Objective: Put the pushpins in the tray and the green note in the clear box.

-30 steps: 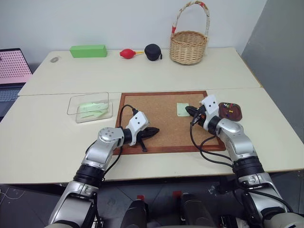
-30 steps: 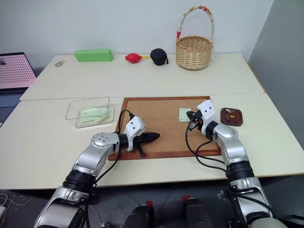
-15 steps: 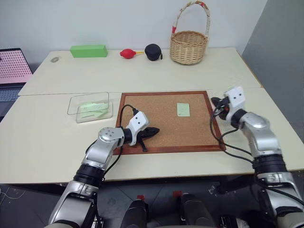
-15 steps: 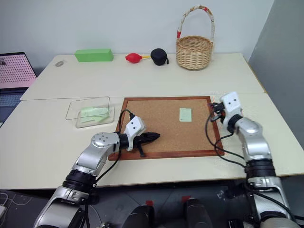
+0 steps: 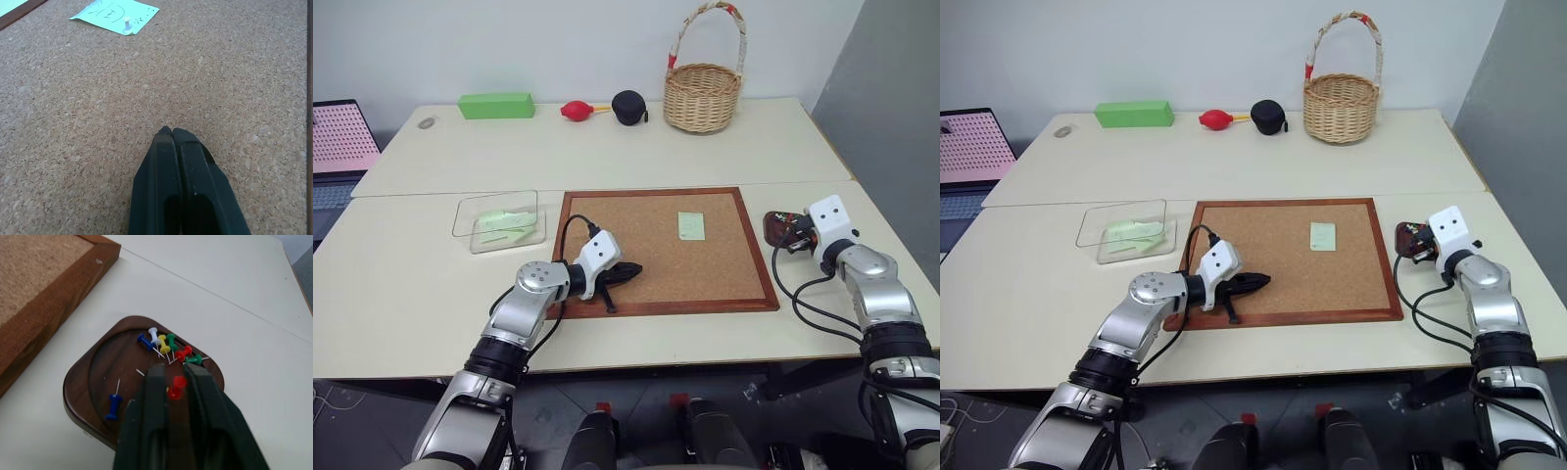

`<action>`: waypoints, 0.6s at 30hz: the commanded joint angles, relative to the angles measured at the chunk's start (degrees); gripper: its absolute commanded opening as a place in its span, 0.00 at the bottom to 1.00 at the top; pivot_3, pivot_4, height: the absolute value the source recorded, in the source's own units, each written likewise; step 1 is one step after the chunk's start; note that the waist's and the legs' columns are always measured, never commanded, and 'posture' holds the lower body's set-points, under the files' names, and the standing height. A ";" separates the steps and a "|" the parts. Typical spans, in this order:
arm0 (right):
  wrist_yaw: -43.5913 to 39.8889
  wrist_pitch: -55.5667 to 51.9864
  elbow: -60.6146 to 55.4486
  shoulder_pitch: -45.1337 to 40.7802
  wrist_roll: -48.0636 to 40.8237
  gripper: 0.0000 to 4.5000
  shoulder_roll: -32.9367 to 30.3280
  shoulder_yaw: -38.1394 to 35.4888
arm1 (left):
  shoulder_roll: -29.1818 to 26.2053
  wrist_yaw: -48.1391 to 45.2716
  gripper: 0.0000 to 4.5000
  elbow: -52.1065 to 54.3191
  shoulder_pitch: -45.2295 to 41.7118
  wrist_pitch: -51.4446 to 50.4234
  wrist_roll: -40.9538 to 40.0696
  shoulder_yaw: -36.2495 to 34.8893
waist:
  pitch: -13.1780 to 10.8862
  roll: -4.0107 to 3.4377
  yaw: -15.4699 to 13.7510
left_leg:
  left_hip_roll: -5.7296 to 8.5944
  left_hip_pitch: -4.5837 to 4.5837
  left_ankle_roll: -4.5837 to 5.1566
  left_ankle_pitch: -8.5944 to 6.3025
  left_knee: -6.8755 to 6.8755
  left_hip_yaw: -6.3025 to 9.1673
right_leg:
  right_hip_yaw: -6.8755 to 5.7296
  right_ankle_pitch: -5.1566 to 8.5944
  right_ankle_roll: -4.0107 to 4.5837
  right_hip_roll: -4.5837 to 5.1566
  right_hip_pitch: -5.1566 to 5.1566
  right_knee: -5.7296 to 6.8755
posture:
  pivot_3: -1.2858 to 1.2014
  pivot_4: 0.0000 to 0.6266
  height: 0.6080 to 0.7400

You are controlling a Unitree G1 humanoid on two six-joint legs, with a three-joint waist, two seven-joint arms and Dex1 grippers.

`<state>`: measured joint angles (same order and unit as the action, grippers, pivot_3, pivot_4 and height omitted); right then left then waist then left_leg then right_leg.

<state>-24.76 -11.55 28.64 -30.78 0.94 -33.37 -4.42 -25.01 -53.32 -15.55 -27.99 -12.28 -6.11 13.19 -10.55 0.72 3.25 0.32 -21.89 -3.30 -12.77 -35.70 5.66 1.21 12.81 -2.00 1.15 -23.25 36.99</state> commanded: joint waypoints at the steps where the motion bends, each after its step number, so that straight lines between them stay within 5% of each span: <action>1: 0.33 0.71 -0.55 -1.93 -0.48 0.35 -0.13 -0.83 | -1.08 -0.42 0.00 -3.45 1.94 -1.63 2.95 2.35 | 0.00 0.00 0.00 | 0.00 0.00 0.00 0.00 0.00 -0.01 | 0.01 0.00 0.00 0.00 0.00 0.00 | 0.52 0.24 1.00; 14: -2.55 1.36 -4.50 -3.51 -5.38 0.95 -0.01 -4.25 | -0.80 -0.11 0.00 -3.70 2.01 -1.63 2.74 2.12 | 0.00 0.00 0.00 | 0.00 0.00 0.00 0.00 0.00 0.00 | 0.00 0.00 0.00 0.00 0.00 0.00 | 0.52 0.24 1.00; 18: -9.11 -0.82 -10.99 -1.70 -10.27 0.95 1.76 -2.85 | -0.08 0.06 0.00 -4.32 1.71 -2.31 1.46 1.04 | 0.01 -0.01 0.06 | 0.00 0.01 0.00 0.00 0.00 0.00 | 0.01 -0.01 -0.01 0.00 0.00 0.01 | 0.52 0.24 1.00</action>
<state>-30.36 -12.00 23.10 -32.52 -6.25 -32.40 -7.70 -24.98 -53.23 -16.00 -28.02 -12.11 -6.26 12.97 -10.55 0.71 3.32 0.31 -21.87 -3.29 -12.77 -35.70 5.66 1.22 12.80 -2.01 1.15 -23.25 37.00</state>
